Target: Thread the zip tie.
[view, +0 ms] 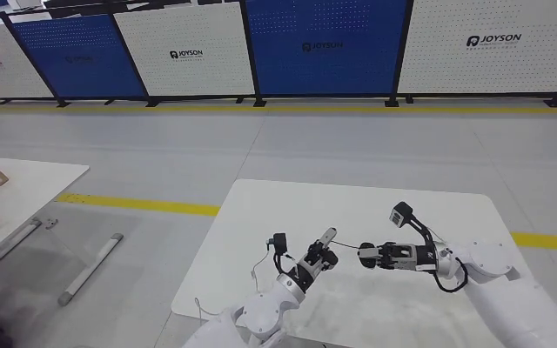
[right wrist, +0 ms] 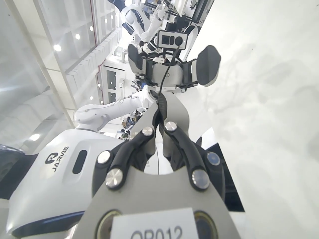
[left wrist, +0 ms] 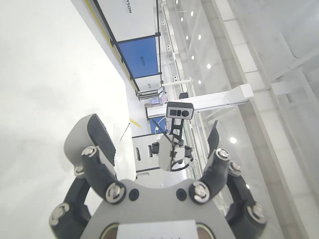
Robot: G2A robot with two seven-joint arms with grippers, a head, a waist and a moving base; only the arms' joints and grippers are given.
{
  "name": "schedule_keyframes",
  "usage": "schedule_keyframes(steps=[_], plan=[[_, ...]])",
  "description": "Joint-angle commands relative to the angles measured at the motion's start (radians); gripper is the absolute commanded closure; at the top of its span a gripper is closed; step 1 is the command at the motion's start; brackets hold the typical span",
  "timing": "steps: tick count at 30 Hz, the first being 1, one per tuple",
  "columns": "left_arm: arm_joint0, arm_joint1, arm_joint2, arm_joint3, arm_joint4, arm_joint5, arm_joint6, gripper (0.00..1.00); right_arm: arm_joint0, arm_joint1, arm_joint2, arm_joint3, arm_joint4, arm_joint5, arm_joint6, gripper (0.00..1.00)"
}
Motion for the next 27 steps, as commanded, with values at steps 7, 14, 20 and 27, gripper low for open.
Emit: schedule_keyframes(steps=[7,14,20,27], plan=[[0.001,-0.001,-0.001,-0.004,0.000,-0.006,0.001,0.00,0.000,0.000,0.000,0.000,-0.002,-0.001,-0.001,1.00],[0.024,-0.006,-0.020,-0.020,0.025,-0.051,0.001,0.00,-0.011,-0.007,-0.011,-0.016,-0.013,0.109,-0.026,1.00],[0.024,-0.006,-0.020,-0.020,0.025,-0.051,0.001,0.00,-0.009,-0.010,-0.011,-0.014,0.002,0.112,-0.025,1.00],[0.025,-0.013,-0.016,-0.021,0.010,-0.056,-0.023,0.00,-0.009,-0.010,-0.011,-0.014,0.002,0.112,-0.025,1.00]])
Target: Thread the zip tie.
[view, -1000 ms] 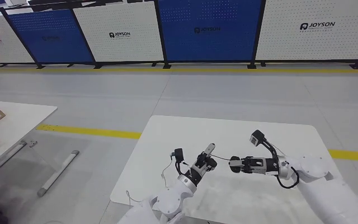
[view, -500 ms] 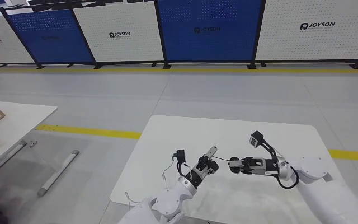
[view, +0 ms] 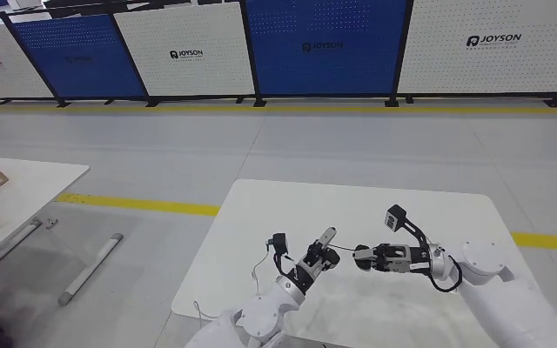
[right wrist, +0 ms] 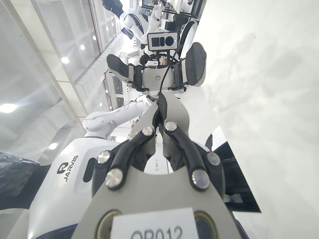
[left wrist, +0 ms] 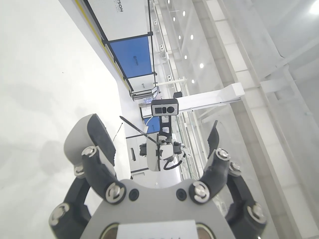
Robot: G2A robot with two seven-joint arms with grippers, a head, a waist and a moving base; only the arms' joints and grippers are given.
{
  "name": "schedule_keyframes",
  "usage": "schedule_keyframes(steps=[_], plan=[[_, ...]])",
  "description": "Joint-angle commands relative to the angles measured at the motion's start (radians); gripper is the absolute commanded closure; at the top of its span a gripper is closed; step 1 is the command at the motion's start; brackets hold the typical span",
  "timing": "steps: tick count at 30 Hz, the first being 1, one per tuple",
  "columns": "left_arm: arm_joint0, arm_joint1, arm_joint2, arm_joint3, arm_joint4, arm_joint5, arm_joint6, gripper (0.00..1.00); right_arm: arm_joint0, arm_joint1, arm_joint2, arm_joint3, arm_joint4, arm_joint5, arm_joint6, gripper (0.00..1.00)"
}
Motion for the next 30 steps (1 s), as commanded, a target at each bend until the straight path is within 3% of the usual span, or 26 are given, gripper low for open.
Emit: schedule_keyframes(steps=[1,7,11,12,13,21,30], plan=[[-0.001,-0.004,0.002,0.002,0.000,-0.005,-0.006,0.00,0.000,0.000,0.000,0.000,0.000,0.000,0.000,1.00],[0.003,-0.012,-0.007,-0.001,-0.002,-0.024,-0.007,0.00,0.000,0.000,0.000,0.000,0.000,0.000,0.000,1.00],[0.008,-0.014,-0.014,0.003,0.017,-0.009,-0.019,0.71,0.000,0.000,0.000,0.000,0.000,0.000,0.000,1.00],[0.010,-0.015,-0.013,0.005,0.030,-0.010,-0.017,0.93,0.000,0.000,0.000,0.000,0.000,0.000,0.000,1.00],[0.013,-0.016,-0.012,0.006,0.038,-0.012,-0.017,1.00,0.000,0.000,0.000,0.000,0.000,0.000,0.000,1.00],[0.019,-0.021,-0.012,0.031,0.156,-0.076,-0.018,1.00,0.000,0.000,0.000,0.000,0.000,0.000,0.000,1.00],[0.029,-0.027,-0.020,0.041,0.192,-0.089,-0.038,1.00,0.000,0.000,0.000,0.000,0.000,0.000,0.000,1.00]])
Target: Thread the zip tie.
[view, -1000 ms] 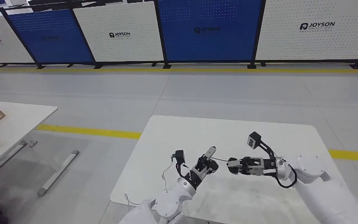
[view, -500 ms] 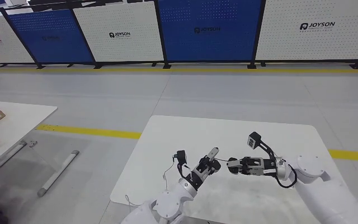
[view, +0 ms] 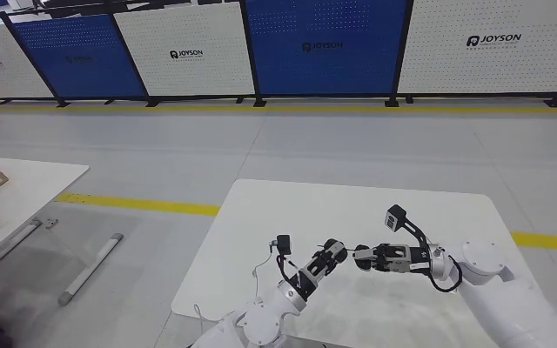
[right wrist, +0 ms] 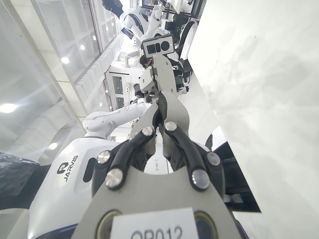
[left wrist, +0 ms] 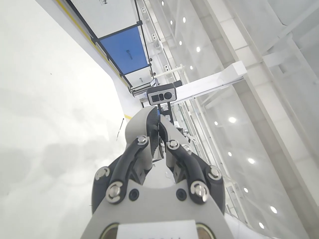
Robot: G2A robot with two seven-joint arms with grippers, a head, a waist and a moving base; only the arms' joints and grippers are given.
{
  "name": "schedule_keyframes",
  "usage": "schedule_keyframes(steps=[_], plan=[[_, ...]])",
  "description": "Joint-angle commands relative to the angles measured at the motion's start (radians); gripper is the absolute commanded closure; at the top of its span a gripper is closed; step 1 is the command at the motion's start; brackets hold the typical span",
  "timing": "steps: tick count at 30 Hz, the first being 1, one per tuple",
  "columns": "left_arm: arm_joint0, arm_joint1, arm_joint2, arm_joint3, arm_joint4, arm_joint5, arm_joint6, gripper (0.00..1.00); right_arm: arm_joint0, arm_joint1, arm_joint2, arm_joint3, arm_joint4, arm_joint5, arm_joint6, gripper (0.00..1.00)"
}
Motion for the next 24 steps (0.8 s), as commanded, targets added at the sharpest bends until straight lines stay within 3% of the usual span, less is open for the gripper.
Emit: schedule_keyframes(steps=[1,9,12,15,20,24], plan=[[0.001,-0.002,-0.001,0.000,0.004,0.003,-0.002,1.00,0.000,0.000,0.000,0.000,0.000,0.000,0.000,1.00],[0.009,-0.008,-0.009,-0.005,0.001,0.013,-0.011,1.00,0.000,0.000,0.000,0.000,0.000,0.000,0.000,1.00],[0.015,-0.009,-0.016,-0.008,-0.002,0.013,-0.018,0.85,0.000,0.000,0.000,0.000,0.000,0.000,0.000,1.00],[0.020,-0.010,-0.022,-0.010,-0.002,0.014,-0.024,0.79,0.000,0.000,0.000,0.000,0.000,0.000,0.000,1.00],[0.026,-0.012,-0.030,-0.011,0.003,0.021,-0.035,0.99,0.000,0.000,0.000,0.000,0.000,0.000,0.000,1.00],[0.029,-0.014,-0.034,-0.009,0.010,0.018,-0.045,1.00,0.000,0.000,0.000,0.000,0.000,0.000,0.000,1.00]])
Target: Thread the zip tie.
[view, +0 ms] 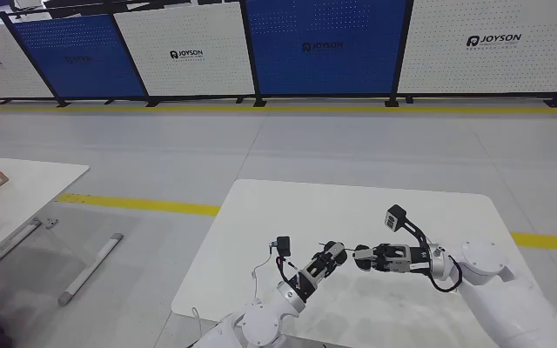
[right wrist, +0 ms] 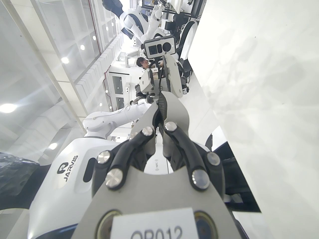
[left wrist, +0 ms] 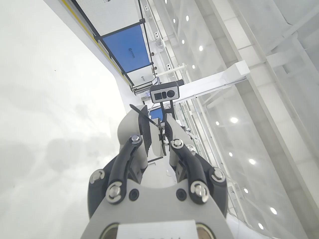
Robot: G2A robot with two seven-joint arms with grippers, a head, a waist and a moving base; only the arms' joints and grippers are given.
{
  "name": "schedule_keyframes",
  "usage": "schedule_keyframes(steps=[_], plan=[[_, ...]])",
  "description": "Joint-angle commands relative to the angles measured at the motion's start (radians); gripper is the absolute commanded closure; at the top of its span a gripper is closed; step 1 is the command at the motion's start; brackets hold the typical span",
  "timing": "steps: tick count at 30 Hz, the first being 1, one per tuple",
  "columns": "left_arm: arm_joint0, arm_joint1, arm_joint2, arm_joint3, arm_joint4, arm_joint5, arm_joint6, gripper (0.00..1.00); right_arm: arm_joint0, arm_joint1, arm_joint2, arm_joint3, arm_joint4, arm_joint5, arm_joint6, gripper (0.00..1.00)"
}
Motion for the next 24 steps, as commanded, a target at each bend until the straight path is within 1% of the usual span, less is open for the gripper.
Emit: schedule_keyframes(steps=[1,10,12,14,15,16,17,18,21,24], plan=[[0.002,-0.001,-0.002,0.002,0.004,-0.002,-0.004,1.00,0.000,0.000,0.000,0.000,0.000,0.000,0.000,1.00],[0.008,-0.006,-0.009,-0.002,0.016,-0.004,-0.011,1.00,0.000,0.000,0.000,0.000,0.000,0.000,0.000,1.00],[0.010,-0.007,-0.011,-0.003,0.020,0.001,-0.011,1.00,0.000,0.000,0.000,0.000,0.000,0.000,0.000,1.00],[0.013,-0.008,-0.013,-0.008,0.022,0.015,0.001,1.00,-0.011,-0.001,0.001,-0.012,-0.003,0.003,-0.025,1.00],[0.014,-0.010,-0.014,-0.012,0.023,0.024,0.009,1.00,-0.018,0.000,0.004,-0.023,-0.008,0.009,-0.034,0.60],[0.015,-0.011,-0.015,-0.015,0.022,0.031,0.015,1.00,-0.023,0.001,0.010,-0.026,-0.007,0.015,-0.040,0.02],[0.014,-0.011,-0.017,-0.016,0.021,0.038,0.018,1.00,-0.027,0.002,0.015,-0.027,-0.007,0.024,-0.044,0.00],[0.013,-0.013,-0.020,-0.015,0.013,0.049,0.022,1.00,-0.033,0.003,0.021,-0.030,-0.004,0.032,-0.047,0.00],[0.007,-0.016,-0.031,-0.013,-0.006,0.082,0.041,1.00,-0.043,0.005,0.033,-0.027,-0.001,0.036,-0.049,0.00],[0.005,-0.019,-0.040,-0.012,-0.010,0.135,0.060,1.00,-0.059,0.009,0.060,-0.029,0.011,0.021,-0.060,0.00]])
